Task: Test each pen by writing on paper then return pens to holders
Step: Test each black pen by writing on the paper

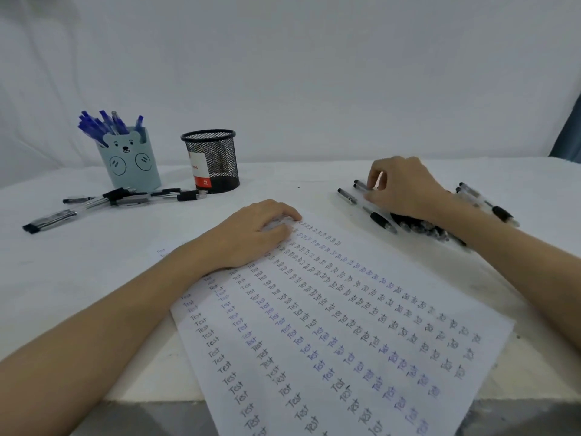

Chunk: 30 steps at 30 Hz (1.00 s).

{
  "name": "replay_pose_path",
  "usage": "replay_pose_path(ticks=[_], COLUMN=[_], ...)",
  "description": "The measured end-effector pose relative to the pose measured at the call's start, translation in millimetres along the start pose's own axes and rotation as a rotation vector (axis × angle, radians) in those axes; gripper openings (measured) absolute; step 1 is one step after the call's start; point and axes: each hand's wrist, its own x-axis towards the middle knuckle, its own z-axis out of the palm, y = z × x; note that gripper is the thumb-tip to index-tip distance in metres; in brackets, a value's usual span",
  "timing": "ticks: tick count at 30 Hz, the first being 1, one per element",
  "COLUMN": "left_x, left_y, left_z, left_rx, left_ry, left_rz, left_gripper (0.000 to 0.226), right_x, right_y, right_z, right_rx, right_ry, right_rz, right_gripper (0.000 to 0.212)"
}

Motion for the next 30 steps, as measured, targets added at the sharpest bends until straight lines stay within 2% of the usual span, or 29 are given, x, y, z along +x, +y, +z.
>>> replay_pose_path(ticks=[7, 12, 16, 20, 24, 27, 30], left_x=[-3.6, -19.5, -50.8, -90.6, -123.8, -136.7, -138.0], left_y=[2.3, 3.7, -18.4, -50.6, -82.5, -95.3, -99.6], left_z=[1.2, -16.0, -38.7, -62.3, -83.5, -83.2, -81.8], left_rx=[0.016, 0.089, 0.109, 0.123, 0.144, 0.118, 0.184], left_ry=[0.033, 0.058, 0.086, 0.141, 0.250, 0.322, 0.333], left_rz=[0.003, -0.036, -0.144, -0.239, -0.320, -0.357, -0.372], left_gripper=[0.028, 0.026, 0.025, 0.024, 0.020, 0.018, 0.024], right_x=[-0.1, 10.6, 25.1, 37.2, 47.7, 52.6, 55.1], right_y=[-4.3, -35.2, -95.1, -170.1, -226.5, -245.4, -256.9], right_z=[-6.1, -39.9, -55.0, -30.9, 21.6, 64.8, 103.1], right_rx=[0.002, 0.194, 0.227, 0.111, -0.032, -0.248, -0.360], right_ry=[0.017, 0.043, -0.050, -0.231, -0.362, -0.374, -0.397], right_rz=[-0.027, -0.038, -0.213, -0.398, -0.526, -0.585, -0.616], right_gripper=[0.009, 0.010, 0.013, 0.015, 0.020, 0.033, 0.030])
